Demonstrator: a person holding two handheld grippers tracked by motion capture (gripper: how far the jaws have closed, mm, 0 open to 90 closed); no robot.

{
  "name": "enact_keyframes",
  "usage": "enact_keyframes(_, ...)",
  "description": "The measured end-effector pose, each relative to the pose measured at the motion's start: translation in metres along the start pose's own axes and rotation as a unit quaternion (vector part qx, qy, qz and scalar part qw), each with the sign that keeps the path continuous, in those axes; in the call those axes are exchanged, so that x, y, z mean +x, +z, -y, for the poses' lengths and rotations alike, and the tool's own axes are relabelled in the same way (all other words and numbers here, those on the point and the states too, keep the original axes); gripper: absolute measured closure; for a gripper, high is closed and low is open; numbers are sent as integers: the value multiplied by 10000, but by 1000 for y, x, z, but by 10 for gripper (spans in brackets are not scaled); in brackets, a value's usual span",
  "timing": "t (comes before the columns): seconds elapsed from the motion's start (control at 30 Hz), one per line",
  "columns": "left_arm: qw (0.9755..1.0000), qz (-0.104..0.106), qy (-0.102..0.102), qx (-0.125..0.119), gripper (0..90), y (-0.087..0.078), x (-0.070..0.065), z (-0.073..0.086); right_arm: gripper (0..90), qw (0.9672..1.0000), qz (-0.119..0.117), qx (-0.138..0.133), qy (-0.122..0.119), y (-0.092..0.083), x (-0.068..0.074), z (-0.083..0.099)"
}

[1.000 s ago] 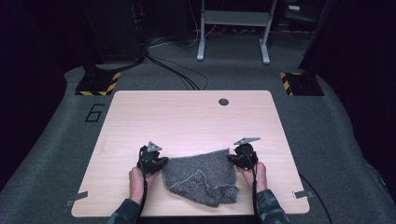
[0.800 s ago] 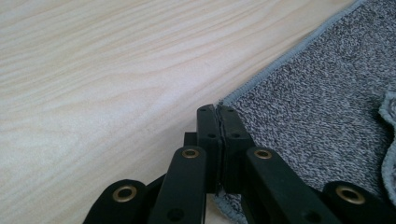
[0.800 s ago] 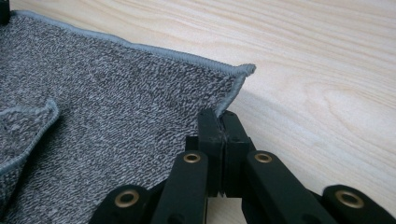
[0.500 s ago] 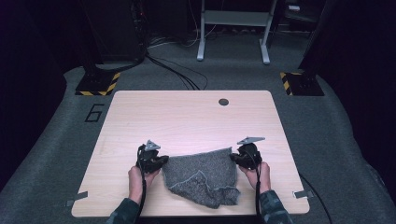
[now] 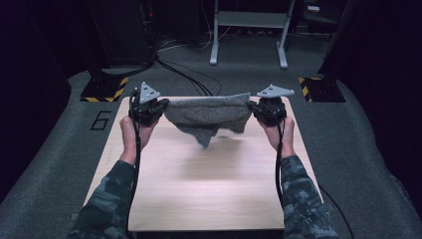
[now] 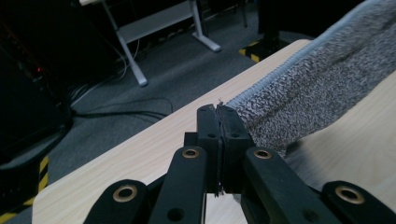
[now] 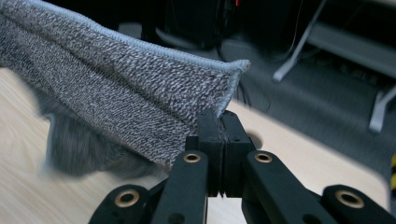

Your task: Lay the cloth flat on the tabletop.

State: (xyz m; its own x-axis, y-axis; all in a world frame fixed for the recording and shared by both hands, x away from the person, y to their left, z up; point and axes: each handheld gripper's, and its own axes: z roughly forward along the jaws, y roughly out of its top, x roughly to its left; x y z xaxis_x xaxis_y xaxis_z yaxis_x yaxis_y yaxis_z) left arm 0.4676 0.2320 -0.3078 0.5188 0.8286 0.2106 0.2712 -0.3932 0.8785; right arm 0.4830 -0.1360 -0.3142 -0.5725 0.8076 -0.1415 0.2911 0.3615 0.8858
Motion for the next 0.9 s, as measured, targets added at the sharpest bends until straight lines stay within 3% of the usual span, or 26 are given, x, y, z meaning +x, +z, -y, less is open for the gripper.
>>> enact_keyframes(0.03, 10000, 37, 32, -67, 889, -4, -5, 4, 896, 10000, 0, 0, 0, 0, 0, 0)
enact_keyframes(0.07, 9998, 119, 123, -81, 888, -9, -20, 21, 895, 9999, -91, -43, 2, -6, 7, 13)
enact_keyframes(0.1, 9998, 119, 123, -81, 888, -9, -20, 21, 895, 9999, -91, -43, 2, -6, 7, 13)
enact_keyframes(0.13, 9997, 208, 116, -68, 888, -9, -31, 38, 894, 9999, -170, 20, -4, -8, 12, 24)
enact_keyframes(0.17, 9994, 321, 135, 33, 888, -9, -43, 56, 893, 9997, -219, 72, 13, -9, 19, 42)
enact_keyframes(0.2, 9984, 530, 104, 167, 886, -7, -58, 82, 892, 9986, -408, 301, 134, -9, 35, 79)
enact_keyframes(0.23, 9984, 530, 104, 167, 885, -7, -58, 82, 892, 9986, -408, 301, 134, -9, 35, 79)
enact_keyframes(0.27, 9960, 789, 35, 426, 883, -4, -80, 116, 888, 9966, -529, 618, 157, -6, 49, 115)
enact_keyframes(0.3, 9960, 789, 35, 426, 880, -4, -80, 116, 886, 9949, -591, 798, 204, -4, 56, 134)
enact_keyframes(0.33, 9943, 915, -23, 552, 880, -2, -90, 133, 886, 9949, -591, 798, 204, -4, 56, 134)
enact_keyframes(0.37, 9912, 1104, -129, 724, 877, 0, -100, 151, 883, 9928, -671, 937, 312, -4, 62, 153)
enact_keyframes(0.4, 9870, 1308, -223, 908, 840, 0, -110, 171, 849, 9886, -833, 1155, 480, -6, 70, 181)
enact_keyframes(0.43, 9851, 1394, -364, 935, 794, -2, -115, 179, 818, 9869, -859, 1246, 553, -10, 73, 191)
enact_keyframes(0.47, 9851, 1394, -364, 935, 752, -2, -115, 179, 818, 9869, -859, 1246, 553, -10, 73, 191)
enact_keyframes(0.5, 9819, 1558, -443, 979, 752, -6, -117, 184, 785, 9857, -940, 1264, 591, -14, 74, 197)
enact_keyframes(0.57, 9792, 1674, -595, 981, 635, -15, -117, 186, 721, 9851, -993, 1223, 686, -26, 74, 203)
enact_keyframes(0.63, 9801, 1672, -630, 860, 534, -23, -116, 183, 676, 9856, -1009, 1105, 793, -38, 69, 201)
enact_keyframes(0.67, 9808, 1655, -679, 779, 424, -32, -110, 174, 631, 9858, -1066, 1002, 828, -46, 63, 196)
enact_keyframes(0.7, 9808, 1655, -679, 779, 389, -32, -110, 174, 621, 9865, -1049, 947, 834, -48, 59, 193)
enact_keyframes(0.77, 9833, 1581, -662, 615, 362, -38, -102, 164, 600, 9866, -1056, 903, 852, -49, 57, 189)
enact_keyframes(0.8, 9836, 1569, -712, 542, 304, -38, -94, 157, 545, 9869, -1079, 850, 847, -48, 52, 181)
enact_keyframes(0.9, 9853, 1480, -673, 520, 275, -33, -88, 150, 497, 9880, -1031, 798, 824, -44, 50, 174)
